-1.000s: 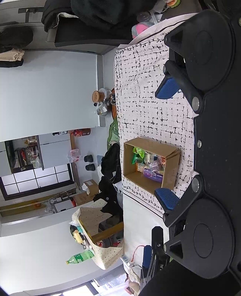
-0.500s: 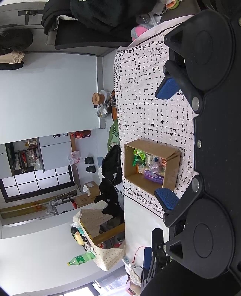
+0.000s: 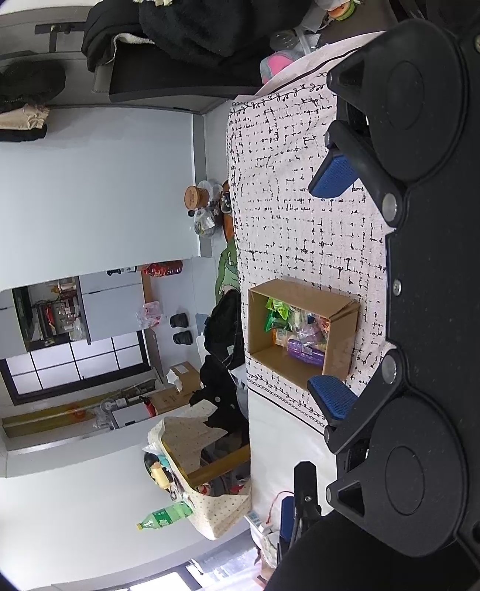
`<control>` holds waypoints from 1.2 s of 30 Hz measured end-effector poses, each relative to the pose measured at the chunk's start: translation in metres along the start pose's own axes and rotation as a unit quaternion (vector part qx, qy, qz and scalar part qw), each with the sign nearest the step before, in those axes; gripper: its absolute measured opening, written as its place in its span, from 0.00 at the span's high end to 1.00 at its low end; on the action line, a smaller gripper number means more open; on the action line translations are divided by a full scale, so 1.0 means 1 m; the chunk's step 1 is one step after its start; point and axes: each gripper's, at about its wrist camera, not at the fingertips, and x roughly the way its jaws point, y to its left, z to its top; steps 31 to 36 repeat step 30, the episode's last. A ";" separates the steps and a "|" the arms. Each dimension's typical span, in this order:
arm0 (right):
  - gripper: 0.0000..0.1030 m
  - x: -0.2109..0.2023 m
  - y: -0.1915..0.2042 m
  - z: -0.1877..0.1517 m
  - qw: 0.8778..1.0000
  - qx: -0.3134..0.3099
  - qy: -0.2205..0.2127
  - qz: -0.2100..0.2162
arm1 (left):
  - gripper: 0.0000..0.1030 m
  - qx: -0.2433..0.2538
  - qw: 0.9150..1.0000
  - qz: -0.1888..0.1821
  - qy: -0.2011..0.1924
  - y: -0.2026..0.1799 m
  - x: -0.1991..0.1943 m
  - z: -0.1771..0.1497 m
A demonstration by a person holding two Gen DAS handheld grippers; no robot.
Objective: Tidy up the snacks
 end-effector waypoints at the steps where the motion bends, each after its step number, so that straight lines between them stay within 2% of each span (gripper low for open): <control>1: 0.00 -0.001 -0.001 0.000 1.000 0.002 0.000 0.000 | 0.00 0.001 1.000 0.000 0.000 0.000 0.000 0.000; 36: 0.00 -0.009 -0.013 -0.003 1.000 0.012 -0.001 -0.008 | 0.00 0.003 1.000 0.008 -0.001 -0.010 -0.003 0.003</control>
